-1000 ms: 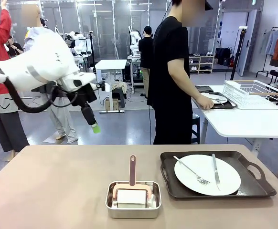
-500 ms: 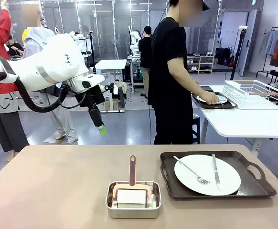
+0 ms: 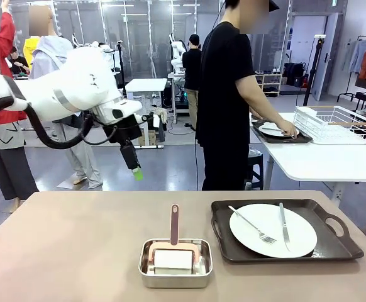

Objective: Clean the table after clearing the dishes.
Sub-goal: When the left (or right) Handle tray is removed, use the left hand (or right hand) to clean the left (or right) side of the table with the Lint Roller.

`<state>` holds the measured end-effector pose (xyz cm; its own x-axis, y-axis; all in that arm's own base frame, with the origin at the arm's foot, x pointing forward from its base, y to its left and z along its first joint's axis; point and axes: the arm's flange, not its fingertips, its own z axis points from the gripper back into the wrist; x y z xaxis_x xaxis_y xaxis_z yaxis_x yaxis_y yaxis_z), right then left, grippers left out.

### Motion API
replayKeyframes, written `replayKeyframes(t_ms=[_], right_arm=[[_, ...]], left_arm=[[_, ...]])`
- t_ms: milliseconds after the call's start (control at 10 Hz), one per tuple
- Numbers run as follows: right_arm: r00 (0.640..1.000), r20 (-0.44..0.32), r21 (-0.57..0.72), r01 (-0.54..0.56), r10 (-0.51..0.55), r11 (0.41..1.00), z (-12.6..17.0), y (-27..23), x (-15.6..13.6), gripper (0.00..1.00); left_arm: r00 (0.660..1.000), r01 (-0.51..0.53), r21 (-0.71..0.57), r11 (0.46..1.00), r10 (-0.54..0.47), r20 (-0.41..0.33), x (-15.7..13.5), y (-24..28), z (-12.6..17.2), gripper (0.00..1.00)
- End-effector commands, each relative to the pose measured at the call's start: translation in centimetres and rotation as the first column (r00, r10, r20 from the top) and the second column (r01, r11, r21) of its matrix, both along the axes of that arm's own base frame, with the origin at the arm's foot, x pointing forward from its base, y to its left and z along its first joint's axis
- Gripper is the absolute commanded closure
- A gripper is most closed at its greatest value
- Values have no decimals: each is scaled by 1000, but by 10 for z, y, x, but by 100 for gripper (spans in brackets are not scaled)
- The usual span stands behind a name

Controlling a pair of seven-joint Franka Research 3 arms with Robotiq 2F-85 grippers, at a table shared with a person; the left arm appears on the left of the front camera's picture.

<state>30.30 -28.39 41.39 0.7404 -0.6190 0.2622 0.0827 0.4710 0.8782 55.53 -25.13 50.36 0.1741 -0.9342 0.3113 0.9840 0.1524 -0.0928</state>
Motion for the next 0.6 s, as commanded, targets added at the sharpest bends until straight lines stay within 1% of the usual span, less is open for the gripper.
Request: replayKeyframes(t_ms=[0,300,500], right_arm=[[1000,5,-5,-14,14,1000,1,2,-5,0],[1000,5,-5,-14,14,1000,1,2,-5,0],[1000,5,-5,-14,14,1000,1,2,-5,0]], left_arm=[[984,175,72,982,-172,-51,35,-51,-6,0],[960,270,129,954,-257,-108,48,-90,-17,0],[942,310,171,935,-278,-190,53,-112,-27,0]])
